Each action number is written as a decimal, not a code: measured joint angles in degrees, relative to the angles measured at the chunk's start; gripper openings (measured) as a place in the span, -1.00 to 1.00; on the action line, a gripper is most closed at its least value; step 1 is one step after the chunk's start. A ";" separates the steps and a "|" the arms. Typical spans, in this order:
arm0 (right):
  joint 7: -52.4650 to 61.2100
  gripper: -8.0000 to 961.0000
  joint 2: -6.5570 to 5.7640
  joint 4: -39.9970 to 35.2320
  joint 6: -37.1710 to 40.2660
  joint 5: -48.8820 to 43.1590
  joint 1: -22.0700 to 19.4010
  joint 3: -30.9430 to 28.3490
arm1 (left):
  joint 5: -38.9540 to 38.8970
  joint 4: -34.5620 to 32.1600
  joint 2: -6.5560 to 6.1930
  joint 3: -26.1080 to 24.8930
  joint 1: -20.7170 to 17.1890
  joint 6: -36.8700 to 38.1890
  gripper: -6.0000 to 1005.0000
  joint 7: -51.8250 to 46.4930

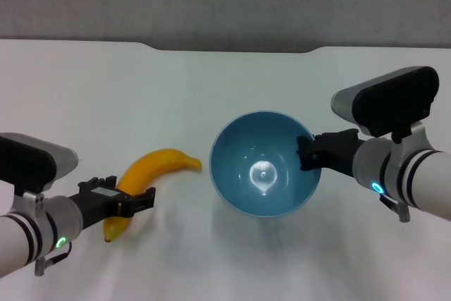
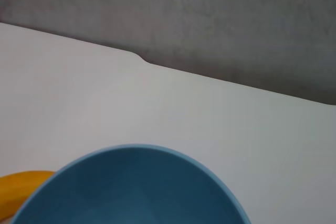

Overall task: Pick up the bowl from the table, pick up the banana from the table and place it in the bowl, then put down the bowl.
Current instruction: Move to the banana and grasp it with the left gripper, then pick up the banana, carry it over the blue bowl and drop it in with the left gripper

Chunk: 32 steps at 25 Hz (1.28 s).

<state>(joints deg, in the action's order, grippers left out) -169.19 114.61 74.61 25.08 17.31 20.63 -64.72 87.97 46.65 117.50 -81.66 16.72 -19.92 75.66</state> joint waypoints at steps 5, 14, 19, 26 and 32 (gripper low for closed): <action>-0.07 -0.91 0.00 0.01 -0.17 0.00 0.04 0.13 | 0.00 -3.15 -0.05 0.45 1.96 0.27 0.80 -2.08; -0.09 -0.91 0.00 0.20 -1.33 -0.02 -0.64 0.63 | 0.00 -3.40 -0.21 0.44 2.27 1.37 0.80 -3.70; -0.09 -0.91 0.00 0.31 -1.38 -0.07 -0.72 0.69 | 0.08 -3.71 -0.23 0.45 2.23 1.73 0.68 -3.72; -0.09 -0.91 0.00 0.72 -1.94 -0.56 -1.29 0.74 | 0.04 -4.33 -0.34 0.29 2.35 1.72 0.21 -3.88; -0.09 -0.91 0.00 0.61 -2.19 -0.72 -1.50 0.74 | 0.00 -2.94 -0.44 -0.33 1.56 1.63 0.02 -3.89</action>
<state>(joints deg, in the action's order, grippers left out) -169.28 114.61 75.22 22.89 16.59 19.13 -63.98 87.97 43.71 117.06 -81.99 18.28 -18.29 71.77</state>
